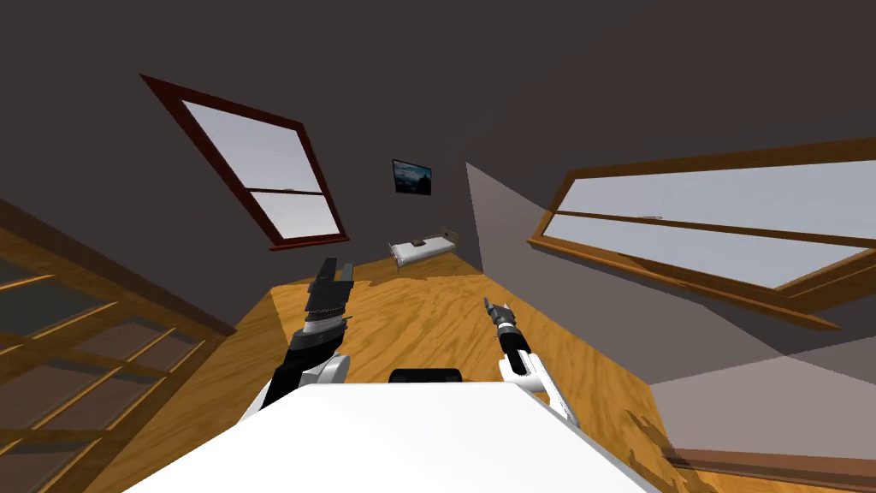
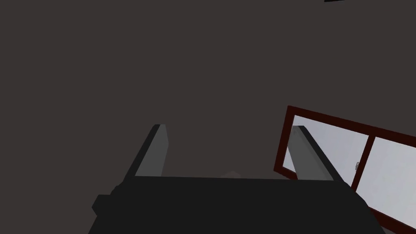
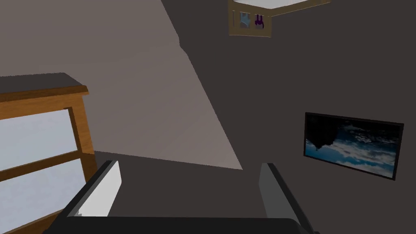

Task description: Pull the door open

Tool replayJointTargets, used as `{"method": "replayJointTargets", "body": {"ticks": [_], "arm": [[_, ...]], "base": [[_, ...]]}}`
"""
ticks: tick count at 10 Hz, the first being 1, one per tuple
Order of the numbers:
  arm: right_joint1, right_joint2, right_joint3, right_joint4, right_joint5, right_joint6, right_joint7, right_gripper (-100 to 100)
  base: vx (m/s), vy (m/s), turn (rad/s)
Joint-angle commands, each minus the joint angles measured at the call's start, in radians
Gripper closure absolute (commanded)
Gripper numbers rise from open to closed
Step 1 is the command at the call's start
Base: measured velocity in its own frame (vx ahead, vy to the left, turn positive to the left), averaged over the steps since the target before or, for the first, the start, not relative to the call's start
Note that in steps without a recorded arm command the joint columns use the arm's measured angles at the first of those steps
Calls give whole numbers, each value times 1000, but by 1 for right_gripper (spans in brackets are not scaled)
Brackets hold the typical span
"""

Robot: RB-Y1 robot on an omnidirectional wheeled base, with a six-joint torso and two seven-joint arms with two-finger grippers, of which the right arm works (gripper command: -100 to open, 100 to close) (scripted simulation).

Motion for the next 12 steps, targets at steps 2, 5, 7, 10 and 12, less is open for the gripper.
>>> {"method": "replayJointTargets", "body": {"ticks": [2, 5, 7, 10, 12], "arm": [[-5, 1, -4, 31, 47, 28, 50, -100], [-9, 0, -8, 63, 100, 62, 106, -100], [-11, -2, -11, 85, 135, 84, 143, -100], [-15, -2, -15, 118, 190, 119, 200, -100], [-17, -3, -17, 135, 217, 136, 229, -100]], "base": [[-59, 86, -341], [-80, 83, -360], [-95, 85, -375], [-85, 82, -335], [-79, 78, -303]]}}
